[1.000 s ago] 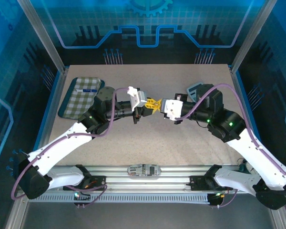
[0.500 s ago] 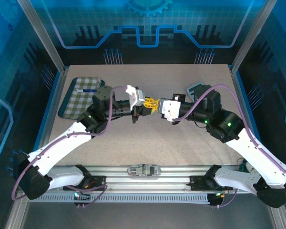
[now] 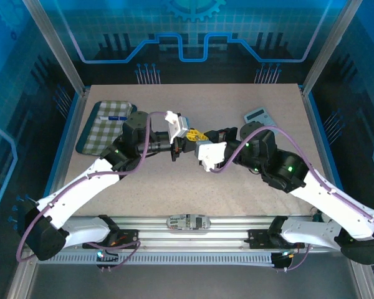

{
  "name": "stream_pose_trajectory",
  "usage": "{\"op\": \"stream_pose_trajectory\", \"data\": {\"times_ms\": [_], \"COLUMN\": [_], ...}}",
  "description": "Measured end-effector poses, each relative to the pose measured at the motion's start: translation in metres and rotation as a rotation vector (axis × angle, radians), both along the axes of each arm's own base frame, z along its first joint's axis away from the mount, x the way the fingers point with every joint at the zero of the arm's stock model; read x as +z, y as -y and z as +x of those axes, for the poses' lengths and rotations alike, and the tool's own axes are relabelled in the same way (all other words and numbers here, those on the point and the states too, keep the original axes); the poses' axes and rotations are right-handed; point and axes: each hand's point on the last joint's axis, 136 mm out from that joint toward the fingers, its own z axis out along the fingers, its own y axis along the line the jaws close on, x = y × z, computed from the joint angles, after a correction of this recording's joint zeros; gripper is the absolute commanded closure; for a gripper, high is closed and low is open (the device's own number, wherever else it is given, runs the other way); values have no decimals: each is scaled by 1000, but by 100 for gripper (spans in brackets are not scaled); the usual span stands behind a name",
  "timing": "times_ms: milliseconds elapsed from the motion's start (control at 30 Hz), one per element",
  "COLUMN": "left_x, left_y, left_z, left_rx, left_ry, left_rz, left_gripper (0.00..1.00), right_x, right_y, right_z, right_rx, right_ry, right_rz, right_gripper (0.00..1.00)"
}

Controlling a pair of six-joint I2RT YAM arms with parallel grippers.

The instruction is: Remove the keys from the keyring

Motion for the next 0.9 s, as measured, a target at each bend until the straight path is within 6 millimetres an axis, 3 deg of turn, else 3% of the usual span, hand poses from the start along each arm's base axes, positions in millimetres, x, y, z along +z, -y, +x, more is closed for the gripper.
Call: {"op": "stream_pose_trajectory", "data": {"times_ms": [200,700,900], "left_x": [-2,13,15], "left_y": [0,-6,-9], "left_z": [2,15,18], "left_rx": [2,57,85], "left_ry": [-11,6,35], "left_rz": [1,-82,-97], "left_gripper": [100,47,37], "right_x": [0,20,23], "right_y": [0,-3,-4], "right_z": [2,4,2], "right_rx": [-13,20,37], "right_ry": [44,-24,-62], "right_rz": [-11,149,187], "right_gripper": [100,100,100]}}
